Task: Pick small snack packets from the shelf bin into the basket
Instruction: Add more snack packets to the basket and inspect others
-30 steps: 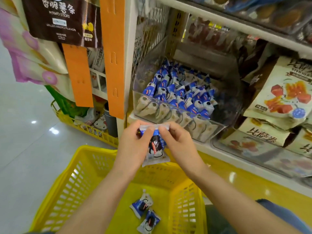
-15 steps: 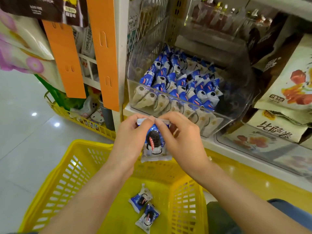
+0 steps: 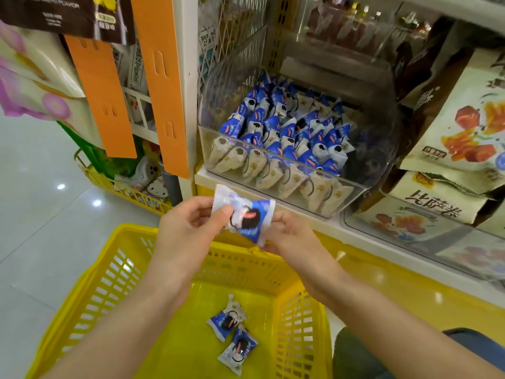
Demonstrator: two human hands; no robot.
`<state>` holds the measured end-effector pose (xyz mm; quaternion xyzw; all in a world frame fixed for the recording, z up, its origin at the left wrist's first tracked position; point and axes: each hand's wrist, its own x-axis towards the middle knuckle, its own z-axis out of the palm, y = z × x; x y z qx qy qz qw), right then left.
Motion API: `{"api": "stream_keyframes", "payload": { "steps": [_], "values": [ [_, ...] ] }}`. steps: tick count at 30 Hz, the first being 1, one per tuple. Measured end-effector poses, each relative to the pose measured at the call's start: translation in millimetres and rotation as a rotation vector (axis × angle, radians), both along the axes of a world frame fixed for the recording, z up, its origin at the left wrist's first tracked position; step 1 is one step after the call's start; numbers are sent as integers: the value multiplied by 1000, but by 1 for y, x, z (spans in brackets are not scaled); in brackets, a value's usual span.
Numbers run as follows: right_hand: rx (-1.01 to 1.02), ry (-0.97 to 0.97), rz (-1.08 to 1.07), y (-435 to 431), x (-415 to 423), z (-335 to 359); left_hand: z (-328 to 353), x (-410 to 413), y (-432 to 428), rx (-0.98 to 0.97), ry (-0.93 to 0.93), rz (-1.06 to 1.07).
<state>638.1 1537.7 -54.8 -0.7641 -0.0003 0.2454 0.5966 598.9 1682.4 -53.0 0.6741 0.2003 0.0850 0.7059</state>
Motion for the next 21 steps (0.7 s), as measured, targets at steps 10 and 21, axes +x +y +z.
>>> {"api": "stream_keyframes", "payload": {
  "steps": [10, 21],
  "values": [
    [-112, -450, 206, 7, -17, 11, -1, -8, -2, 328, -91, -125],
    [23, -405, 141, 9, -13, 9, -2, -11, 2, 327, -9, -171]
  ]
}}
